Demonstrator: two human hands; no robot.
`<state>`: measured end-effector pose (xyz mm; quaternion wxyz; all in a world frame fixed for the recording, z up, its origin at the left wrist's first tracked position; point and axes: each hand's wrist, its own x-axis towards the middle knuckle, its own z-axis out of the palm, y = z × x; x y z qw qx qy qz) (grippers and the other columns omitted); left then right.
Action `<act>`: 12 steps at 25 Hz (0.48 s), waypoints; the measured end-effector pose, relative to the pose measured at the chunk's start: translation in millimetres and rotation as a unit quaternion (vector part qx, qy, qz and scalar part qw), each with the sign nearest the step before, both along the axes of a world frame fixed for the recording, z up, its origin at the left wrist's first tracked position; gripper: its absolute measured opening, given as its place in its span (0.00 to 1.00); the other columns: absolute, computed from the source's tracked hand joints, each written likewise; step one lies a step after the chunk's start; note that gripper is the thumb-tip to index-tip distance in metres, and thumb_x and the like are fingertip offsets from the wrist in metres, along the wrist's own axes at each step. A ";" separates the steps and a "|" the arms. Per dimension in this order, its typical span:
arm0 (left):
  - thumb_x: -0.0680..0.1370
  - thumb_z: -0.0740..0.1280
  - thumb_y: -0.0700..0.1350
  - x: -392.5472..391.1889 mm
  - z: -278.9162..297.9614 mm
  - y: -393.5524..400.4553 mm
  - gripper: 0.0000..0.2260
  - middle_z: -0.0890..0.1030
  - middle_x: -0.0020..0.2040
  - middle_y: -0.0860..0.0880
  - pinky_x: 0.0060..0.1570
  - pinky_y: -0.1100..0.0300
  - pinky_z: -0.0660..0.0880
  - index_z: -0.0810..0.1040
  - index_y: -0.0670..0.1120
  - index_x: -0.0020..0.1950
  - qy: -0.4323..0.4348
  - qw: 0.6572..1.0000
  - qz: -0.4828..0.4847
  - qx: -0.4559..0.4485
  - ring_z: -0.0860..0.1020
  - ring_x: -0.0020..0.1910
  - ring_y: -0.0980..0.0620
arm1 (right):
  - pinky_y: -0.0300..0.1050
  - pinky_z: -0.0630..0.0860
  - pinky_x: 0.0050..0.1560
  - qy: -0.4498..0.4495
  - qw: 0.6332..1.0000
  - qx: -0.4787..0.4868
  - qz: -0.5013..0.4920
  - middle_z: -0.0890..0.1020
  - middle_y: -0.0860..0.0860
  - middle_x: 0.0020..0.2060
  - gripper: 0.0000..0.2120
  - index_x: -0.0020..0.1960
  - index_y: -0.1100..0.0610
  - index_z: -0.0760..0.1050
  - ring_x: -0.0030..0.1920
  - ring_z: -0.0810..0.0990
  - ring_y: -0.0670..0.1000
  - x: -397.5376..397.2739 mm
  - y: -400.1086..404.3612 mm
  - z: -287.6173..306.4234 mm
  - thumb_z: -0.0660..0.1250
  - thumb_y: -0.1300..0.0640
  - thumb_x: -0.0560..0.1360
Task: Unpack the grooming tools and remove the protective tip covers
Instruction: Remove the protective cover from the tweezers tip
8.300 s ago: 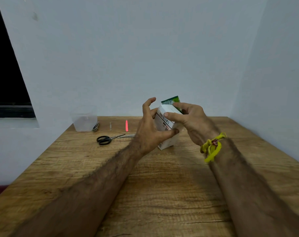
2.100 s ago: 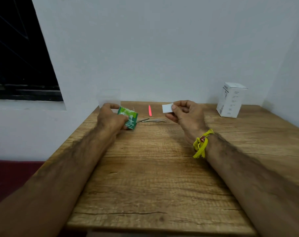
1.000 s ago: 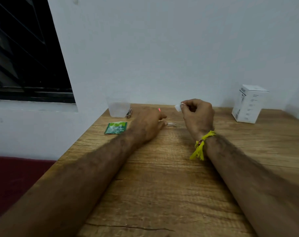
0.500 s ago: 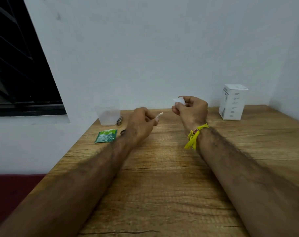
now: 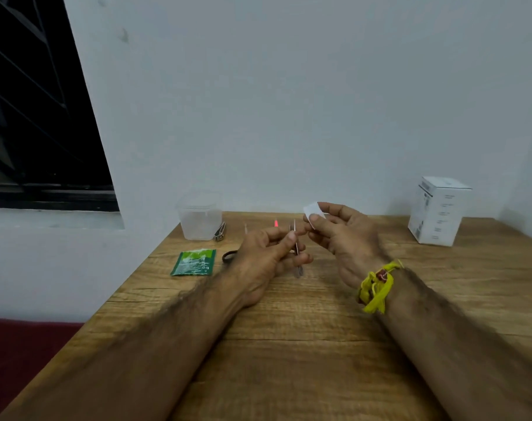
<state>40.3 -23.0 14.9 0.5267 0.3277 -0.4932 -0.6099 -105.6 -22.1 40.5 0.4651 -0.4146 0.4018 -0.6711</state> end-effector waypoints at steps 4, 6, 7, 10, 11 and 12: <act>0.80 0.67 0.35 -1.7 2.7 4.3 0.08 0.83 0.37 0.44 0.37 0.61 0.83 0.80 0.38 0.59 0.005 1.000 -0.005 0.028 0.86 0.39 0.43 | 0.41 0.82 0.46 -0.031 0.999 0.015 0.011 0.84 0.58 0.44 0.06 0.52 0.63 0.77 0.39 0.84 0.51 -0.2 0.5 1.0 0.70 0.68 0.75; 0.80 0.68 0.34 -3.0 2.8 3.3 0.08 0.83 0.37 0.43 0.33 0.63 0.81 0.79 0.37 0.58 0.018 0.999 0.018 0.035 0.86 0.37 0.43 | 0.43 0.81 0.47 -0.039 0.999 0.033 0.013 0.82 0.58 0.44 0.06 0.50 0.62 0.76 0.39 0.83 0.51 1.9 1.5 3.0 0.69 0.69 0.75; 0.80 0.68 0.34 -3.5 2.4 3.1 0.07 0.83 0.38 0.42 0.32 0.63 0.81 0.79 0.37 0.57 0.027 0.998 0.030 0.038 0.85 0.36 0.43 | 0.44 0.81 0.48 -0.036 0.999 0.038 0.012 0.82 0.59 0.44 0.06 0.48 0.60 0.75 0.40 0.82 0.51 2.6 2.9 3.7 0.69 0.70 0.76; 0.80 0.68 0.34 -3.8 2.9 4.0 0.04 0.84 0.38 0.42 0.33 0.62 0.82 0.78 0.38 0.54 0.045 0.997 0.040 0.039 0.86 0.36 0.44 | 0.45 0.82 0.49 -0.017 0.999 0.036 0.021 0.85 0.60 0.45 0.07 0.49 0.60 0.75 0.42 0.84 0.52 0.2 7.4 6.4 0.67 0.71 0.76; 0.80 0.68 0.35 -3.1 3.4 4.9 0.03 0.85 0.37 0.43 0.33 0.63 0.82 0.78 0.38 0.53 0.045 0.998 0.037 0.034 0.86 0.37 0.44 | 0.45 0.82 0.48 -0.012 0.999 0.035 0.030 0.85 0.60 0.46 0.07 0.51 0.61 0.75 0.43 0.84 0.52 -1.2 8.2 6.8 0.67 0.70 0.76; 0.80 0.68 0.36 -1.8 4.2 5.1 0.03 0.85 0.37 0.44 0.32 0.64 0.81 0.78 0.38 0.53 0.043 0.998 0.033 0.027 0.86 0.37 0.45 | 0.44 0.83 0.48 -0.007 0.999 0.034 0.034 0.85 0.59 0.47 0.07 0.53 0.62 0.76 0.43 0.85 0.52 -1.9 8.1 6.4 0.68 0.70 0.76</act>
